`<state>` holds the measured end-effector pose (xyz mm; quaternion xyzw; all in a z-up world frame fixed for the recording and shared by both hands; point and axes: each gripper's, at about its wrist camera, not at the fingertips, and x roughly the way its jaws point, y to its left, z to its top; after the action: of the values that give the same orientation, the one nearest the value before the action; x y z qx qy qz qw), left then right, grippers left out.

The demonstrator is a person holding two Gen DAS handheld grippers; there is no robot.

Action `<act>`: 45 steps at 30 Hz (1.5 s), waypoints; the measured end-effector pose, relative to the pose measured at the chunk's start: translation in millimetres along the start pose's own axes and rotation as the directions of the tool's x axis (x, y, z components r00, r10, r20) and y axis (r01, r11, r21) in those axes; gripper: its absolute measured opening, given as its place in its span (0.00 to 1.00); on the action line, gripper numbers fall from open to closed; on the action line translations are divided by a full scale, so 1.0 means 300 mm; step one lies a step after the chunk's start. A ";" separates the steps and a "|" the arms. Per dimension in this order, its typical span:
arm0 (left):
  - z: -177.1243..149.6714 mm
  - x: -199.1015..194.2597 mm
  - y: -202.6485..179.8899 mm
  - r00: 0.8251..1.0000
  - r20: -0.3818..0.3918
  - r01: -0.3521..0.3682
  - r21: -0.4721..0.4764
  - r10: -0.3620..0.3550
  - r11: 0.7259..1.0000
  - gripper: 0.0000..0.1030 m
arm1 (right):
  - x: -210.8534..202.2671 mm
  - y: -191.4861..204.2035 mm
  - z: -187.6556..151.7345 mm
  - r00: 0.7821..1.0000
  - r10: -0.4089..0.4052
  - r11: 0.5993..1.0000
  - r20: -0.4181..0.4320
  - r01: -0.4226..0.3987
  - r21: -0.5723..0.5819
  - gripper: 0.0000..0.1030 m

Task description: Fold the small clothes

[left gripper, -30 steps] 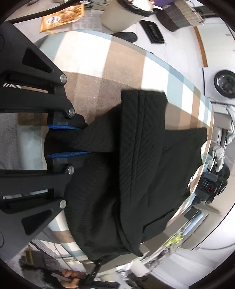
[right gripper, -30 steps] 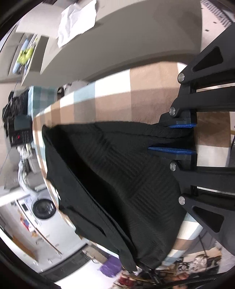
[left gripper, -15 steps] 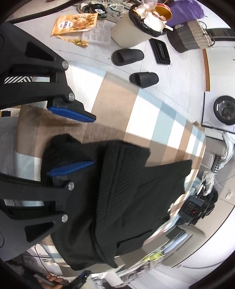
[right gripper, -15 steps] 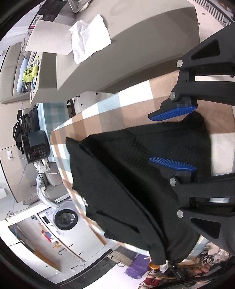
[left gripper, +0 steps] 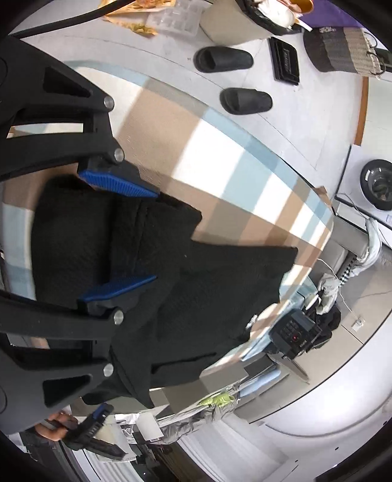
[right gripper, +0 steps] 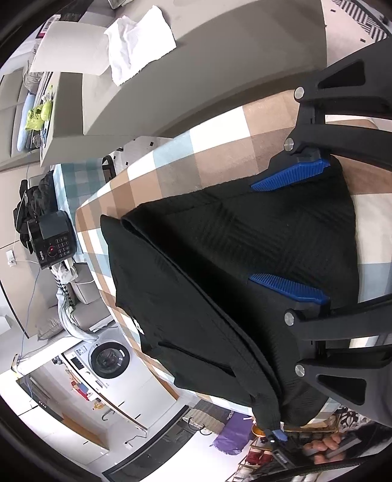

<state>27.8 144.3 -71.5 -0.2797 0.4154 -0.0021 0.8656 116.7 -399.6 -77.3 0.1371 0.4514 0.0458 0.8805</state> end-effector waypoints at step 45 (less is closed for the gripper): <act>0.202 0.234 -0.076 0.988 0.009 -0.154 0.127 0.154 0.980 0.52 | 0.109 -0.028 0.217 1.000 -0.012 0.998 0.007 0.013 -0.054 0.57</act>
<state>122.6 137.6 -80.7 -0.1911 0.4353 0.0383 0.8789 188.3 -414.1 -69.1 0.1108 0.4477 0.0520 0.8858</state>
